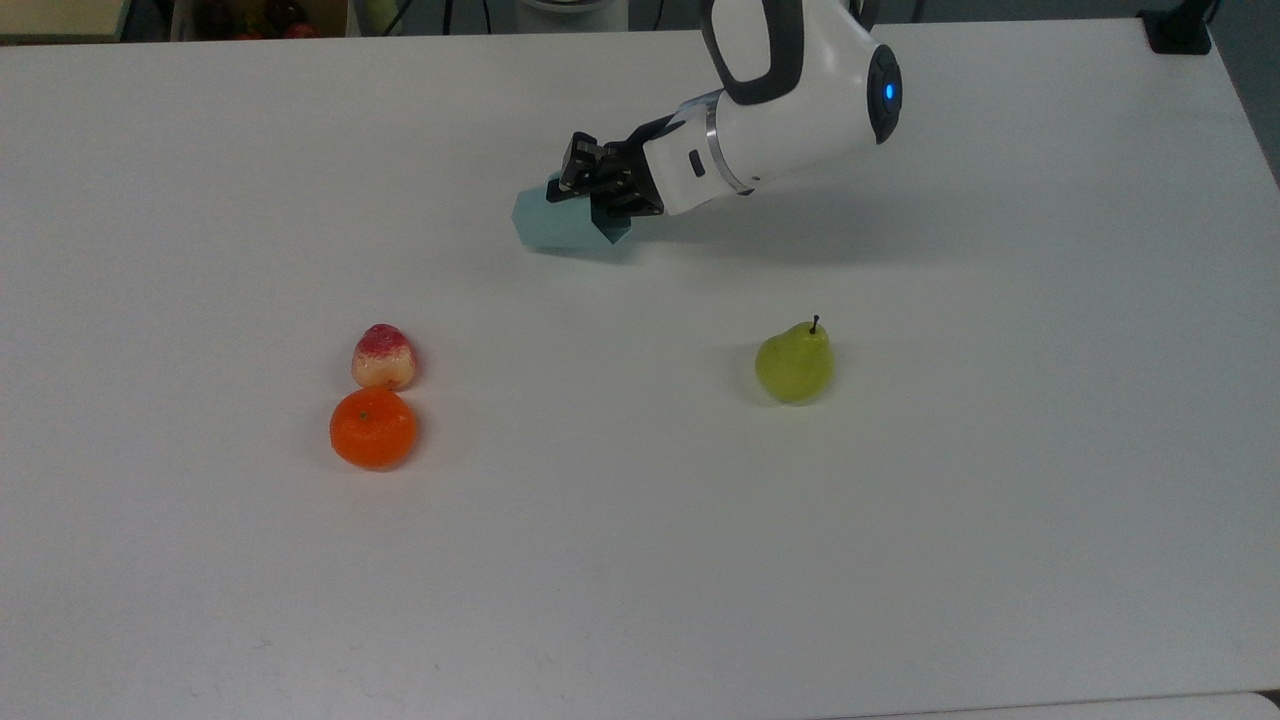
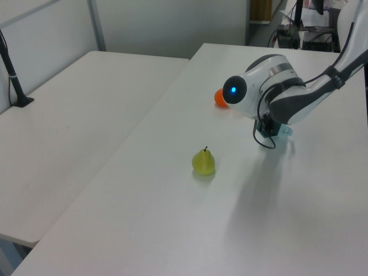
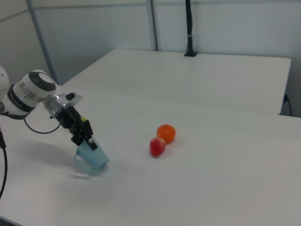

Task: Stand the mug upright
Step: 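Rotate the held mug upward so its base rests on the table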

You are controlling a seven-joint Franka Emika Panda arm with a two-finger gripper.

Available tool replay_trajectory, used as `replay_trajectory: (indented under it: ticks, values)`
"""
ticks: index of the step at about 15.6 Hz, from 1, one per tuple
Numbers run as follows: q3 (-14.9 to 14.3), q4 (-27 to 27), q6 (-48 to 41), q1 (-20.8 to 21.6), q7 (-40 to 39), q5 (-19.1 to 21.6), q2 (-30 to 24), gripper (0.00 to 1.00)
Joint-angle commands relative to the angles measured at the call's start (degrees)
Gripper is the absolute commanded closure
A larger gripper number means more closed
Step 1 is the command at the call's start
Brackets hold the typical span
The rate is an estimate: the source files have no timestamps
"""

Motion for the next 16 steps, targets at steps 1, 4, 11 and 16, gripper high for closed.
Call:
replay_trajectory:
  ticks: [1, 4, 11, 16]
  values:
    - [0.1, -0.9, -1.6, -1.2, -4.2, 1.0, -3.3, 1.0]
    - [0.1, -0.8, -1.2, -3.2, -7.9, 3.1, -6.1, 1.0]
    - [0.1, 3.7, 11.4, -6.4, -19.8, 24.7, -6.5, 1.0]
    - [0.2, 0.9, 22.6, -9.1, -27.3, 32.3, -5.6, 0.99]
